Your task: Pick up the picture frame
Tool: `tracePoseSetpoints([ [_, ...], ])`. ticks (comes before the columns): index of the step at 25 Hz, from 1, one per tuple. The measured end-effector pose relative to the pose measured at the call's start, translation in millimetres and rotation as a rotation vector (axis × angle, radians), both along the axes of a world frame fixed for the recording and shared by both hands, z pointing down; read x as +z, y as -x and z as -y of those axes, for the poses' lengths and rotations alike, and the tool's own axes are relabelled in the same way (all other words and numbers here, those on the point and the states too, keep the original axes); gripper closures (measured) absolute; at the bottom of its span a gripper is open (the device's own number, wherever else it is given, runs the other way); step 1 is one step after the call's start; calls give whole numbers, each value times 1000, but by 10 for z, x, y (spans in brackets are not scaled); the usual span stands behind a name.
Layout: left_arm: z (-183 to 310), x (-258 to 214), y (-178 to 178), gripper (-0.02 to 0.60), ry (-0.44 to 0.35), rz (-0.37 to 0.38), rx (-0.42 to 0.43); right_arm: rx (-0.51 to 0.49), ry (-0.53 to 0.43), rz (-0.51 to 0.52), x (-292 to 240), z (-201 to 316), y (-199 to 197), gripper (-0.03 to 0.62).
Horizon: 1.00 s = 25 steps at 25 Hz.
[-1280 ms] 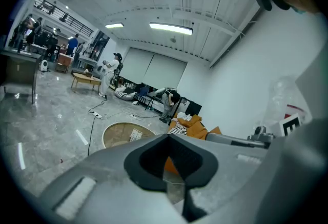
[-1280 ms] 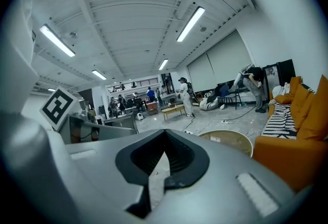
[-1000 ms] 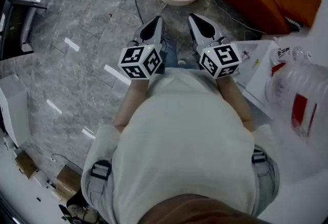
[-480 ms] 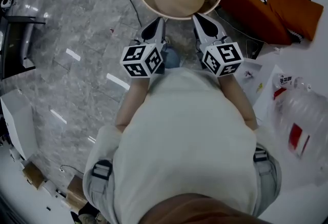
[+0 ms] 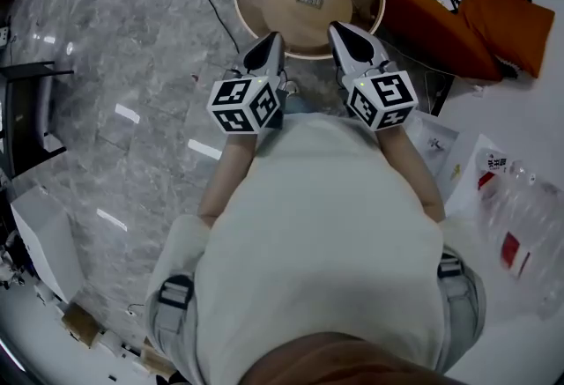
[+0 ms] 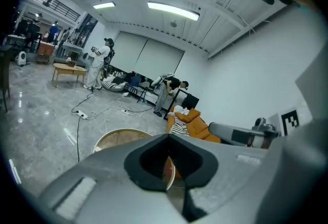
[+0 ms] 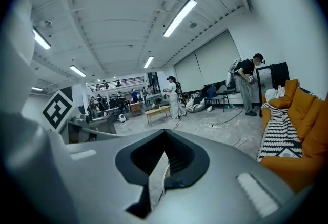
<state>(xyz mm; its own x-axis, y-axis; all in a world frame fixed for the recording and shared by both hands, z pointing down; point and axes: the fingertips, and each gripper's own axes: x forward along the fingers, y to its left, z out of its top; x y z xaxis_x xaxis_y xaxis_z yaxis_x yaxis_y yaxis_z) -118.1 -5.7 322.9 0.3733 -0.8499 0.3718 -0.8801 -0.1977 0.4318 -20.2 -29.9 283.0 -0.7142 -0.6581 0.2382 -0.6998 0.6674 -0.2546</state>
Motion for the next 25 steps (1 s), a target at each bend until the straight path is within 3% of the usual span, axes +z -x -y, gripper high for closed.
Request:
tracePoseSetpoints([
  [12, 867, 328, 348, 581, 54, 28, 135, 120, 24, -32, 247, 808, 238, 595],
  [25, 1406, 1264, 173, 581, 162, 75, 209, 130, 139, -117, 1187, 1264, 9, 595],
])
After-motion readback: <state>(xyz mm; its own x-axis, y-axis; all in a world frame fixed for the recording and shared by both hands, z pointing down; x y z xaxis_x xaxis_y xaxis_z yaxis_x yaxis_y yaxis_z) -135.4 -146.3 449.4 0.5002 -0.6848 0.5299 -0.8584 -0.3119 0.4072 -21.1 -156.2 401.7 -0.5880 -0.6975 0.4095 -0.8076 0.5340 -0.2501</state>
